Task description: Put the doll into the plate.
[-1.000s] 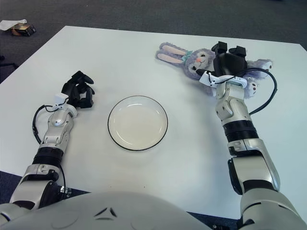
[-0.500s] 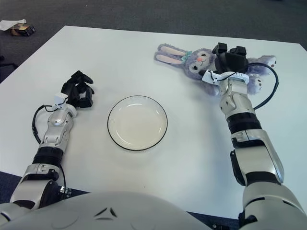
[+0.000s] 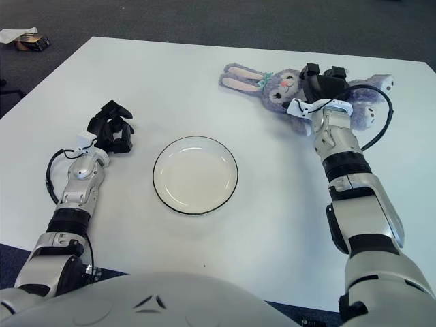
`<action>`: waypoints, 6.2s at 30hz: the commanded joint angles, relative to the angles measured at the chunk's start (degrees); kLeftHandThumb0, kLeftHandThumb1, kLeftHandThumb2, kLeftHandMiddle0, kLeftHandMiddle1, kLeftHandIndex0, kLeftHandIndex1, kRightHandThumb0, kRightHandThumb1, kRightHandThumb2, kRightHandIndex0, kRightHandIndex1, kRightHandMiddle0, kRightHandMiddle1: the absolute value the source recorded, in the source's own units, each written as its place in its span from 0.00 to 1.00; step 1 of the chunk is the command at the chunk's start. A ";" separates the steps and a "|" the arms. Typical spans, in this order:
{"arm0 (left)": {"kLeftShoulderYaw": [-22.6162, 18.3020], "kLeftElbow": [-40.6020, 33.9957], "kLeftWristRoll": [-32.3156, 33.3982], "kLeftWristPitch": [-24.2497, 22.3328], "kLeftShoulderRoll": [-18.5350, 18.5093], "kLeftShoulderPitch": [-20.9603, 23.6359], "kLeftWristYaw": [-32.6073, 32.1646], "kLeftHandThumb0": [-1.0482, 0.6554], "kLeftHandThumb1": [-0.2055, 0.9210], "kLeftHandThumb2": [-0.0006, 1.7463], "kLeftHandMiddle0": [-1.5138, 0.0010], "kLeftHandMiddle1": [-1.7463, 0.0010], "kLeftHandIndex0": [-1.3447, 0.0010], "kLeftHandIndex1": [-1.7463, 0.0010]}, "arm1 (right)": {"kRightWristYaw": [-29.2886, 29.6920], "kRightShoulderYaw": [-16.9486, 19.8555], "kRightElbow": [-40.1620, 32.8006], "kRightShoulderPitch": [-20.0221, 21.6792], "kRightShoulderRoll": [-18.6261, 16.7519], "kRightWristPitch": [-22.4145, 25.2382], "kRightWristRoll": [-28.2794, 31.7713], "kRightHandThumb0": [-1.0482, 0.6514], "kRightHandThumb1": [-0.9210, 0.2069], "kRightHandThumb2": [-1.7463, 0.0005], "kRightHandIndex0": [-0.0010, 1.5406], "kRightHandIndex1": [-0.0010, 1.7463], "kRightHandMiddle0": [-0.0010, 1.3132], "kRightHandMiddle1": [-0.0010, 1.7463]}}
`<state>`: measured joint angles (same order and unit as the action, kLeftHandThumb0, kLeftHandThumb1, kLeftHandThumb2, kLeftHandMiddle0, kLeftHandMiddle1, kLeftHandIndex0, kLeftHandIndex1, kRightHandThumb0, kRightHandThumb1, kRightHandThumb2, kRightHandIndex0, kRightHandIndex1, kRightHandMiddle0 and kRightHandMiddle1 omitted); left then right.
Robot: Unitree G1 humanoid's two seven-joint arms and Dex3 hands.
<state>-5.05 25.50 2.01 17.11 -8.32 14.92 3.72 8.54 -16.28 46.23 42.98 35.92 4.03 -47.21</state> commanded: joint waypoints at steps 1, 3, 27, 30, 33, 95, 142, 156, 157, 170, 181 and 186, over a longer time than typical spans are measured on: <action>0.45 3.44 -0.10 -0.17 1.39 -3.81 0.25 0.61 0.43 0.79 0.65 0.00 0.61 0.00 | -0.14 -1.08 2.79 2.31 -0.12 -0.35 0.64 0.02 0.00 0.75 0.00 0.37 0.00 0.59; 0.43 3.34 -0.06 -0.10 1.41 -3.89 0.28 0.61 0.43 0.79 0.65 0.00 0.61 0.00 | 0.16 -1.54 4.18 3.00 -0.32 -0.40 0.65 0.02 0.00 0.75 0.00 0.37 0.00 0.59; 0.32 1.57 -0.09 -1.11 1.89 -4.79 -0.36 0.61 0.43 0.79 0.65 0.00 0.61 0.00 | -1.56 -6.36 15.04 8.52 -1.98 -0.65 1.91 0.00 0.00 0.74 0.00 0.39 0.00 0.55; 0.41 1.35 -0.27 -1.39 1.78 -4.87 -0.27 0.61 0.43 0.79 0.65 0.00 0.62 0.00 | -3.02 -7.21 15.80 9.21 -2.22 -0.01 1.64 0.00 0.00 0.77 0.00 0.40 0.00 0.54; 0.38 1.32 -0.24 -1.27 1.77 -4.94 -0.11 0.61 0.43 0.79 0.65 0.00 0.62 0.00 | -4.39 -7.88 16.97 9.97 -2.67 0.56 1.60 0.00 0.02 0.79 0.00 0.41 0.00 0.54; 0.41 1.35 -0.74 -1.13 1.86 -5.00 -1.07 0.61 0.43 0.78 0.65 0.00 0.62 0.00 | 3.49 -17.66 27.62 9.73 -7.78 8.19 0.35 0.05 0.21 0.71 0.00 0.58 0.00 0.47; 0.05 2.98 -0.20 0.53 1.89 -4.35 -0.42 0.61 0.44 0.78 0.65 0.00 0.62 0.00 | 27.84 -12.56 30.20 4.54 -6.77 -5.75 5.35 0.62 0.73 0.11 0.43 0.98 0.51 1.00; -0.13 2.77 0.21 0.26 2.11 -4.33 -0.20 0.61 0.44 0.78 0.65 0.00 0.62 0.00 | 25.21 -9.76 30.02 4.54 -6.53 -8.11 7.31 0.62 0.68 0.14 0.39 1.00 0.47 1.00; -0.13 2.86 0.16 0.27 2.10 -4.26 -0.24 0.61 0.44 0.78 0.65 0.00 0.62 0.00 | 25.01 -9.66 29.99 4.59 -6.54 -8.11 7.37 0.62 0.67 0.15 0.39 1.00 0.46 1.00; -0.25 2.87 0.27 -0.51 2.14 -4.00 -0.34 0.61 0.43 0.78 0.65 0.00 0.62 0.00 | 20.35 -7.31 27.47 6.27 -5.77 -9.59 9.58 0.62 0.58 0.21 0.34 0.99 0.41 1.00; -0.51 3.07 0.45 -0.56 2.52 -3.66 -0.59 0.61 0.42 0.79 0.64 0.00 0.61 0.00 | 15.68 -4.95 25.72 7.62 -4.24 -11.74 11.98 0.62 0.85 0.07 0.63 0.83 0.52 1.00; -0.46 3.08 0.13 -0.67 2.58 -3.53 -0.92 0.61 0.41 0.80 0.64 0.00 0.61 0.00 | 11.94 -3.50 21.41 8.52 -2.79 -12.06 13.19 0.62 0.85 0.06 0.61 0.88 0.50 1.00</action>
<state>-6.02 25.52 2.19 17.05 -7.70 14.99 3.30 23.65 -20.50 69.74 51.41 33.18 -7.34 -35.49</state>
